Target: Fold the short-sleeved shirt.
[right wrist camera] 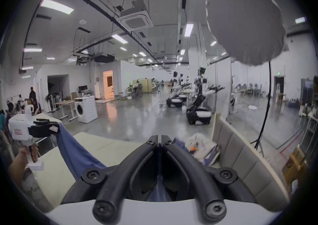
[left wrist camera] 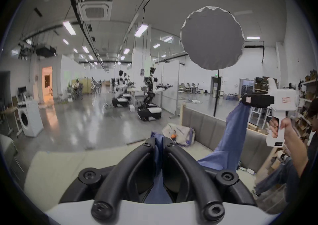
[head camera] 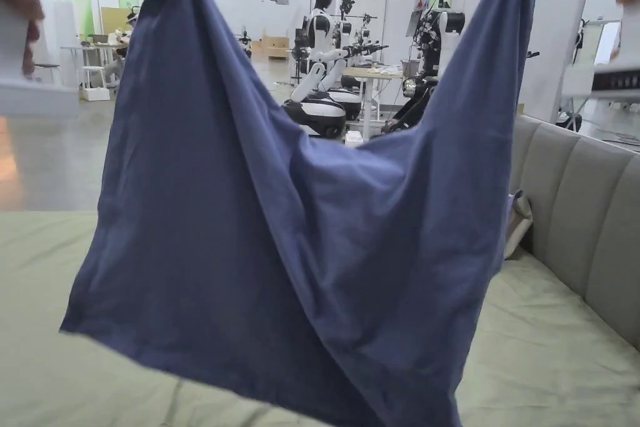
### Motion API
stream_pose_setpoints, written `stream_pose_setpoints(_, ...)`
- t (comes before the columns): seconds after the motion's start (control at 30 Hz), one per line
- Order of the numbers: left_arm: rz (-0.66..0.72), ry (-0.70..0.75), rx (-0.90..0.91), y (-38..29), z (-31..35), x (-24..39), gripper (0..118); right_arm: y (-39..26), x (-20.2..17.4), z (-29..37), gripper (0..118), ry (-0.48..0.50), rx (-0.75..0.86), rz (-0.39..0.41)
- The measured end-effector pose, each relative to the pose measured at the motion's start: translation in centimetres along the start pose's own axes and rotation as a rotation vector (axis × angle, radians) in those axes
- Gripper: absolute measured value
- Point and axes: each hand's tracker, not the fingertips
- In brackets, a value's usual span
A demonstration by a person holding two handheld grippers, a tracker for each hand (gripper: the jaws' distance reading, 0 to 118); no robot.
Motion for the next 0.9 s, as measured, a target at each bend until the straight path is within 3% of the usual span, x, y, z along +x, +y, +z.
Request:
stream_pose_setpoints(0.2,-0.063,0.165,0.069,8.4,-2.4,0.6,9,9.9,-0.3,-0.9,3,-0.165,0.169,-0.006)
stream_pose_setpoints(0.37,-0.024,0.173,0.098,11.3,-3.3,0.0,9,14.1,-0.2,-1.4,3,-0.227,0.23,-0.038)
stream_pose_setpoints(0.57,0.019,0.182,0.107,10.1,-5.9,-1.3,9,14.5,-1.0,-3.7,3,-0.228,0.254,-0.038)
stream_pose_setpoints(0.73,0.022,0.146,0.061,6.7,-8.2,-2.5,9,11.2,-1.1,-6.2,3,-0.216,0.228,-0.033)
stream_pose_setpoints(0.8,0.045,0.095,0.04,4.1,-8.6,-3.0,9,8.9,-0.6,-6.7,3,-0.131,0.188,-0.089)
stream_pose_setpoints(0.9,0.078,0.042,-0.003,-0.2,-9.1,-3.5,9,4.6,-0.5,-7.0,3,-0.103,0.155,-0.038)
